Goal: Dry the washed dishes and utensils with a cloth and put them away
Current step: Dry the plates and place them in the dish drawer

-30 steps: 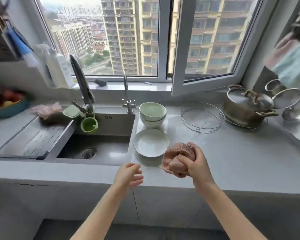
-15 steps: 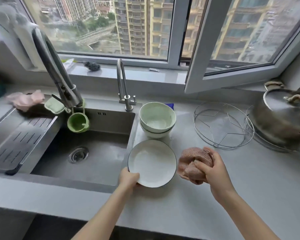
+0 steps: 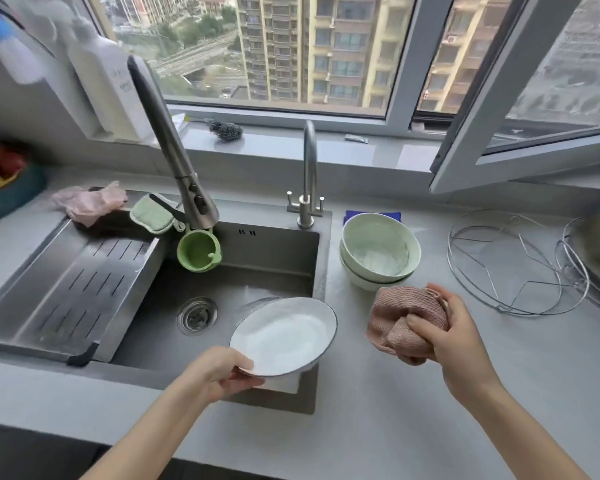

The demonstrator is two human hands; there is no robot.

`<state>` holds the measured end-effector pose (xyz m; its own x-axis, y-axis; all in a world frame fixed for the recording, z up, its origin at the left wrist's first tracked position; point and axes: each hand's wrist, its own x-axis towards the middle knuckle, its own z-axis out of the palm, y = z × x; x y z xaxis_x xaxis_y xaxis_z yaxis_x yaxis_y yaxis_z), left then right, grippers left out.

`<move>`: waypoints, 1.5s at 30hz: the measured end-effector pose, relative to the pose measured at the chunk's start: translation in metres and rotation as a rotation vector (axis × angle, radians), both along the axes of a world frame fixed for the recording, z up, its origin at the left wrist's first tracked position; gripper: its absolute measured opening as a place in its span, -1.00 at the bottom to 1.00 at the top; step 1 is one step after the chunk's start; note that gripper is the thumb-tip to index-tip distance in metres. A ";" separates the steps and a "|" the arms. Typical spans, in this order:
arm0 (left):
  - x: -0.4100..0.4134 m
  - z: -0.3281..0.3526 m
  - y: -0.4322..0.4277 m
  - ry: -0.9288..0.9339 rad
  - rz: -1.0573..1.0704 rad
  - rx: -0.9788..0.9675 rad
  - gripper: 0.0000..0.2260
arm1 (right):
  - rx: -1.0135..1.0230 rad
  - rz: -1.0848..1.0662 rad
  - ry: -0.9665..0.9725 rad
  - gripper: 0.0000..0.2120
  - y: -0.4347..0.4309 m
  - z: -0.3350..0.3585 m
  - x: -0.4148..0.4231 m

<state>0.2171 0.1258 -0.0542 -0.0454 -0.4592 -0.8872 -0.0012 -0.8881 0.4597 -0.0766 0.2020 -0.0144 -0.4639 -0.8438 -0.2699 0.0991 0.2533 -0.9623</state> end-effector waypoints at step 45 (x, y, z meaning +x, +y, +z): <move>0.068 0.028 -0.055 0.153 -0.246 -0.488 -0.52 | 0.451 0.237 -0.120 -0.52 -0.092 -0.055 0.174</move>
<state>0.2852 0.0707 -0.0266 -0.3139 -0.7738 -0.5501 -0.0825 -0.5550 0.8278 0.0976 0.1101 -0.0691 -0.2183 -0.7096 -0.6699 0.0919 0.6685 -0.7380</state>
